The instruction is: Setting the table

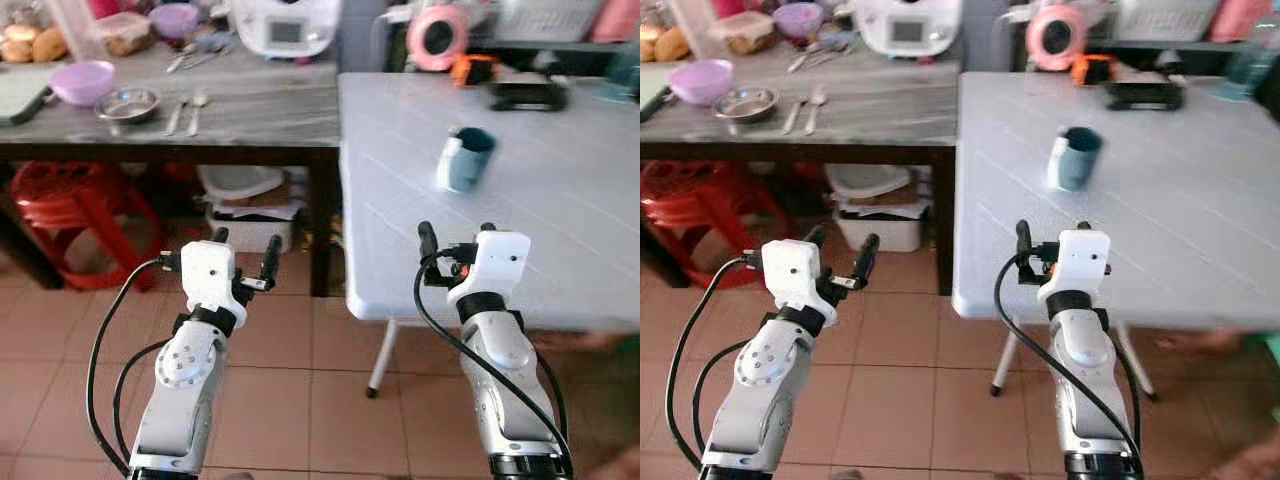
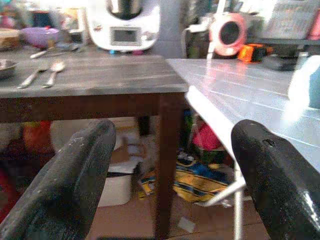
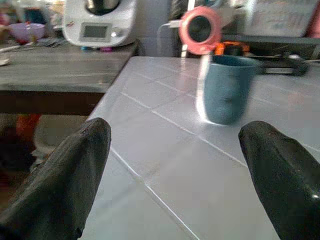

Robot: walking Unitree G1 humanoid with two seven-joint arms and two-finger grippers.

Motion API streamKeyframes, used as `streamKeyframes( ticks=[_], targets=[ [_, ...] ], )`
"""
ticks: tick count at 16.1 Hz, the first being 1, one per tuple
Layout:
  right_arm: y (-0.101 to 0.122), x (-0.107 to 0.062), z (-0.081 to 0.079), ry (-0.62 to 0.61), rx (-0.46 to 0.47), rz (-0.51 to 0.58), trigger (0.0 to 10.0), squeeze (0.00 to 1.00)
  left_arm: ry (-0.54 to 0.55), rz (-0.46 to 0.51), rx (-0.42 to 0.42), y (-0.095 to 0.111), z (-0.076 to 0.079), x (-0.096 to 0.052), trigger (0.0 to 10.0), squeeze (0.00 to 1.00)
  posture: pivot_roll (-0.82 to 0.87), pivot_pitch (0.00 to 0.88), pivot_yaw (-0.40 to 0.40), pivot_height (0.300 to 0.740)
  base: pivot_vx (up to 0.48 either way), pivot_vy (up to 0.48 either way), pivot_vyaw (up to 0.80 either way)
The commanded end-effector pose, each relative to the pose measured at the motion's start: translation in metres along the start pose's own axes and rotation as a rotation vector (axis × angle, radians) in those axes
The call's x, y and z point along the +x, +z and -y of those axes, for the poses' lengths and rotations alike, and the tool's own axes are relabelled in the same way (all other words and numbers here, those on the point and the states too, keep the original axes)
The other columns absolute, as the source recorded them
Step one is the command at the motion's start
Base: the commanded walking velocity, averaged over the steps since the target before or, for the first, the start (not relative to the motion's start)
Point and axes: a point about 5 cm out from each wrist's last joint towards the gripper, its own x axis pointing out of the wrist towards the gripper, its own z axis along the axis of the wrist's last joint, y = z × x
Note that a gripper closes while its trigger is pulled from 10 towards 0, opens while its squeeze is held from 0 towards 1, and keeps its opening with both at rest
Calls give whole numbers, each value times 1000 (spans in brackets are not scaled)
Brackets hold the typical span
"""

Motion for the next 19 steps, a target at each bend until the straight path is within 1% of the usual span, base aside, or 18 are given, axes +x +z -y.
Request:
streamKeyframes(
  ticks=[1,4,7,11,13,19],
  targets=[
    [4,1,-2,9,5,13,10000,0,-3,6,4,2,-2,0,10000,0,12,0,12,740,307,0,0],
    [3,2,-1,5,9,1,10000,0,-8,5,3,2,-1,0,10000,0,14,0,11,740,0,0,-135],
    [1,1,-2,4,13,-7,10000,0,-17,5,0,2,-1,-1,10000,0,16,0,11,740,0,0,-756],
    [1,0,-3,4,13,-10,10000,0,-26,6,-2,2,0,-2,10000,0,18,0,12,740,0,0,0],
    [1,0,-3,4,14,-11,10000,0,-32,5,-4,3,0,-3,10000,0,20,0,12,740,0,0,-713],
    [1,-2,-4,1,14,-8,10000,0,-53,7,-12,4,2,-5,10000,0,21,2,17,740,0,0,0]
  ],
)
